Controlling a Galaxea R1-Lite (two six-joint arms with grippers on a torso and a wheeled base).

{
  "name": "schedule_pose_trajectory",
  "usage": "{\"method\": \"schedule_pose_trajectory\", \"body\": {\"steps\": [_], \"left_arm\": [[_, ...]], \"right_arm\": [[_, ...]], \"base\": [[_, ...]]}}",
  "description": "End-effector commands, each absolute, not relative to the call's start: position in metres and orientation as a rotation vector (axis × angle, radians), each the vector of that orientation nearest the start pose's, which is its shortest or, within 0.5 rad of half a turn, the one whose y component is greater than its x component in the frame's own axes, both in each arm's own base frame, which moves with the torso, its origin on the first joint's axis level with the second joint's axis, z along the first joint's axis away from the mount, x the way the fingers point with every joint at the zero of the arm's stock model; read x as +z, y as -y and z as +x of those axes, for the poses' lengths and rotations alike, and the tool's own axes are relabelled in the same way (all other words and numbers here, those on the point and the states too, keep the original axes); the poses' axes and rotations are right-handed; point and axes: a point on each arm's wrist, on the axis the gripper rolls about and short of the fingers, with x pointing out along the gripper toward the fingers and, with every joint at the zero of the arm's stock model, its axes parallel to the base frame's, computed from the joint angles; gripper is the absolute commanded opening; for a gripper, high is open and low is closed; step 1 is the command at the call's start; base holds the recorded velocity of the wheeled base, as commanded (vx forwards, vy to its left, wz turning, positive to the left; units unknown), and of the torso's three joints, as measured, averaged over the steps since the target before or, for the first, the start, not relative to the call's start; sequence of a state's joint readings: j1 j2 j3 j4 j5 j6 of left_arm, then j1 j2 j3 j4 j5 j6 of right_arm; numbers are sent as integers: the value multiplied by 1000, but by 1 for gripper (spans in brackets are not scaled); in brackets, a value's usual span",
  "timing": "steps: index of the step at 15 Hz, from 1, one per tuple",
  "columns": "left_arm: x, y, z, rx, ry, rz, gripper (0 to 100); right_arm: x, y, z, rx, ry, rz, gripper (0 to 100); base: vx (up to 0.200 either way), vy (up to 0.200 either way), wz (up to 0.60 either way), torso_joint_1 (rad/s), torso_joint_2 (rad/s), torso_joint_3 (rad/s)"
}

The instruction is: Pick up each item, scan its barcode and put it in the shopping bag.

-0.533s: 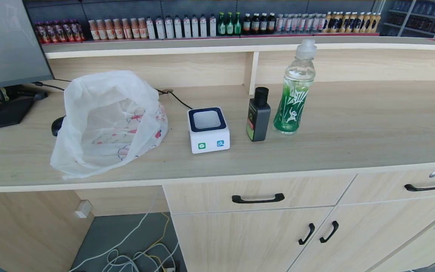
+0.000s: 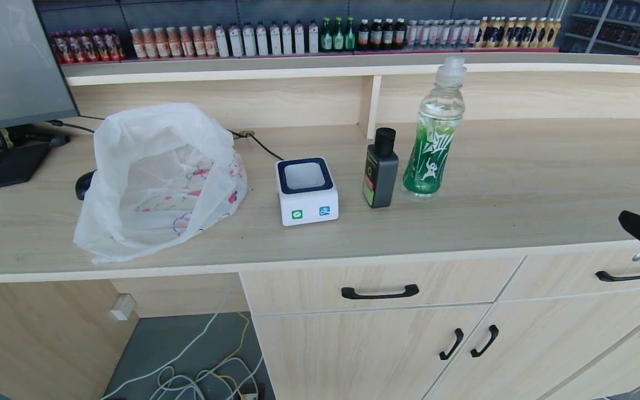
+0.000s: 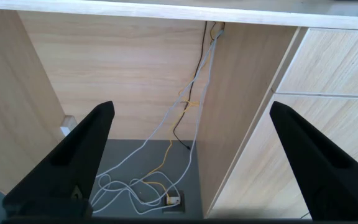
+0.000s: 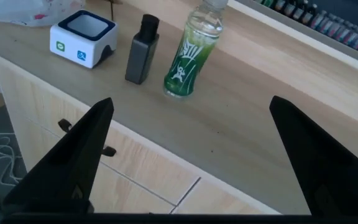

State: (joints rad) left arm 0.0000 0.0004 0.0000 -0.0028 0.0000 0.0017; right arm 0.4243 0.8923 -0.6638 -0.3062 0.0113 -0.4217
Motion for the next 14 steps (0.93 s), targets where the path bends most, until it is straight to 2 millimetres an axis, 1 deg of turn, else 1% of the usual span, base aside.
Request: {"method": "schedule_pose_trajectory", "body": {"steps": [1, 3, 5, 9, 10, 12, 14], "left_arm": [[76, 0, -23, 0, 3, 2, 100], [76, 0, -23, 0, 3, 2, 100], [76, 0, -23, 0, 3, 2, 100], [76, 0, -23, 0, 3, 2, 100], [76, 0, -23, 0, 3, 2, 100], [76, 0, -23, 0, 3, 2, 100], [76, 0, -23, 0, 3, 2, 100]], "right_arm": [[281, -84, 117, 469, 118, -425, 100], [287, -105, 126, 434, 139, -390, 100], [288, -126, 140, 388, 171, -339, 100], [277, -175, 167, 202, 202, -13, 100], [273, -183, 172, 195, 213, 29, 100], [265, -186, 174, 191, 213, 40, 100], [263, -188, 176, 192, 208, 33, 100]], "base": [[0, 0, 0, 0, 0, 0], [0, 0, 0, 0, 0, 0], [0, 0, 0, 0, 0, 0], [0, 0, 0, 0, 0, 0], [0, 0, 0, 0, 0, 0], [0, 0, 0, 0, 0, 0], [0, 0, 0, 0, 0, 0]]}}
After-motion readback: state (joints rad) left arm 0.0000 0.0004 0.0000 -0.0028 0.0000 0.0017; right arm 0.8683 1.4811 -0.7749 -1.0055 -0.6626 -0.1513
